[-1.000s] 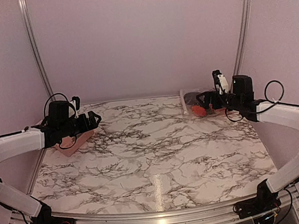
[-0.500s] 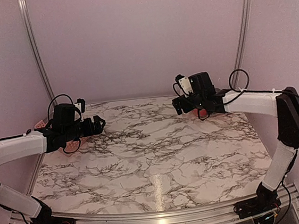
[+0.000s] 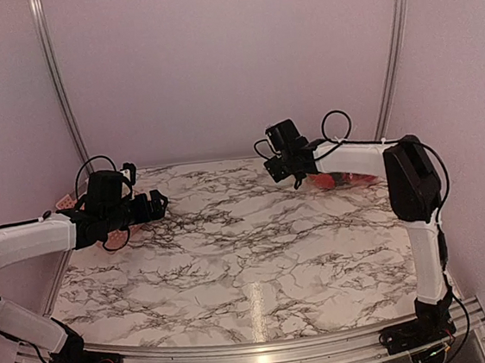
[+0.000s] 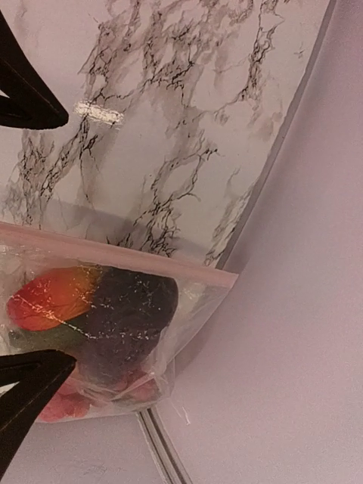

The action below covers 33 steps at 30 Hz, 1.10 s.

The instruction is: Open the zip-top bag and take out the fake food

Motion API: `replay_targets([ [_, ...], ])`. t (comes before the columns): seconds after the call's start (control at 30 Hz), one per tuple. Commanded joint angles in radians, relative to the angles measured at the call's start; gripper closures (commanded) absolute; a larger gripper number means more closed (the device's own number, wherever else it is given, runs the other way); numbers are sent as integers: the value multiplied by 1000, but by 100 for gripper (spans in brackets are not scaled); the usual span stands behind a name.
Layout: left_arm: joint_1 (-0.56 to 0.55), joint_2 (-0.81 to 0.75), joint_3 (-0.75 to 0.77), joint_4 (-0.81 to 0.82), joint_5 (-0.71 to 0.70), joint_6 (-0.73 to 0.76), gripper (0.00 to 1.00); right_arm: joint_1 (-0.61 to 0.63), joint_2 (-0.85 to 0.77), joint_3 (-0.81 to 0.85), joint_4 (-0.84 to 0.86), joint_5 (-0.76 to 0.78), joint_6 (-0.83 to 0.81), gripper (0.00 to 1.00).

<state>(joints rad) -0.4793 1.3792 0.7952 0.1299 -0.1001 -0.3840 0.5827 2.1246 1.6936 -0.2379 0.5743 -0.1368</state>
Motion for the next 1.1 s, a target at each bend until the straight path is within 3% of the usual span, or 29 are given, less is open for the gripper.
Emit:
replay_targets([
  [0.0, -4, -11, -15, -28, -15, -12, 1, 8, 119, 152, -77, 172, -25, 2],
  [0.3, -4, -16, -23, -17, -3, -24, 1, -5, 324, 356, -32, 400, -176, 4],
  [0.57, -4, -20, -35, -15, 5, -23, 1, -56, 393, 398, -14, 468, -221, 10],
  [0.73, -5, -15, -39, -5, 6, -29, 1, -89, 376, 372, -12, 474, -222, 25],
  [1.07, -4, -24, -36, -12, 2, -35, 1, -100, 320, 328, -59, 420, -163, 72],
])
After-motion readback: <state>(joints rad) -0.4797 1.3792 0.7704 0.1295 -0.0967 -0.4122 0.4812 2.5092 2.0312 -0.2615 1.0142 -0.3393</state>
